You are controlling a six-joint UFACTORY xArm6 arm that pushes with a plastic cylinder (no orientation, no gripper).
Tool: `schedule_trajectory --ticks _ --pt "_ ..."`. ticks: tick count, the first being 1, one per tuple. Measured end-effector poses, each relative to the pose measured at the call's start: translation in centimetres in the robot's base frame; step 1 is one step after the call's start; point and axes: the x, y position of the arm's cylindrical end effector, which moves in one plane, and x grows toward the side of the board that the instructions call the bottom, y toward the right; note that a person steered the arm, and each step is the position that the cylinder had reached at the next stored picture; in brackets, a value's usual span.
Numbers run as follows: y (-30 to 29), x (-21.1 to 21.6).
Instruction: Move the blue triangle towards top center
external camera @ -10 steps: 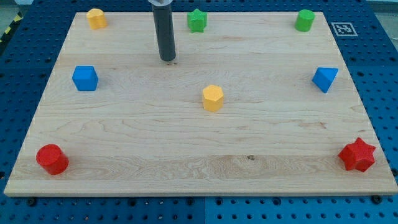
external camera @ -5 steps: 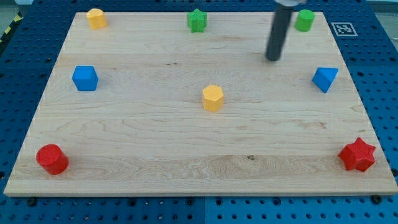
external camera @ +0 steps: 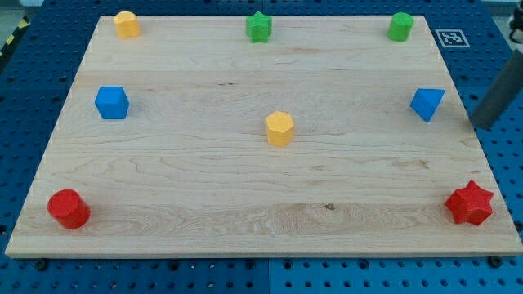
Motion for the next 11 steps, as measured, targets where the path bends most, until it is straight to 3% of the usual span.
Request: schedule_trajectory --ticks 3,11 --pt "-6.4 -4.7" --pt "-24.2 -4.4"
